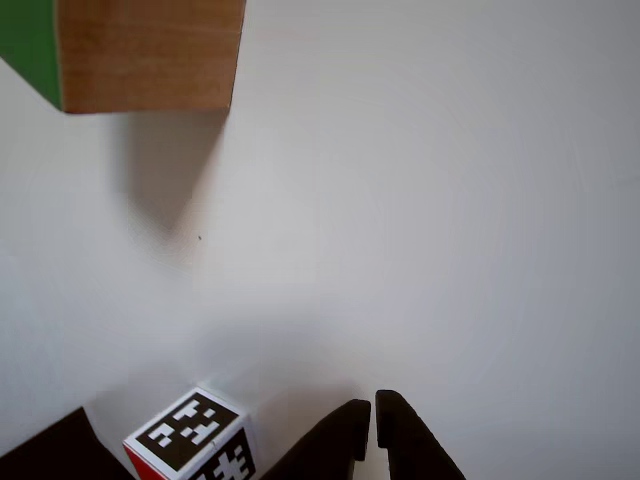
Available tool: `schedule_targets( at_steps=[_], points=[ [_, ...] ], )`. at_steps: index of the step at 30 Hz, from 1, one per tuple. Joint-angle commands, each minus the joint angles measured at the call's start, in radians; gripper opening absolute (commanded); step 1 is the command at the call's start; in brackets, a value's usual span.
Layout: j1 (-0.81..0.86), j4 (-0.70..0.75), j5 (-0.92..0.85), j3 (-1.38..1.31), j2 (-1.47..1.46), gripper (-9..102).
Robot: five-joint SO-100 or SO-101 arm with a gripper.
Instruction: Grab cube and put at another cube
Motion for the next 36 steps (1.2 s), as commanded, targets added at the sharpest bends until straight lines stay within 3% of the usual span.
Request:
schedule_targets(
  at_steps=[1, 15, 20, 29, 36],
  points=[
    [-0.011, 0.002, -0.005, -0.037, 0.006, 0],
    [0.012, -0.034, 0.069, -0.1, 0.003, 1],
    [0.012, -0.044, 0.137, -0.314, -0.229, 3],
    [0.095, -0.026, 0.21, -0.686, -0.626, 24],
    [0.166, -0.002, 0.133, -0.782, -0.79, 37]
  ],
)
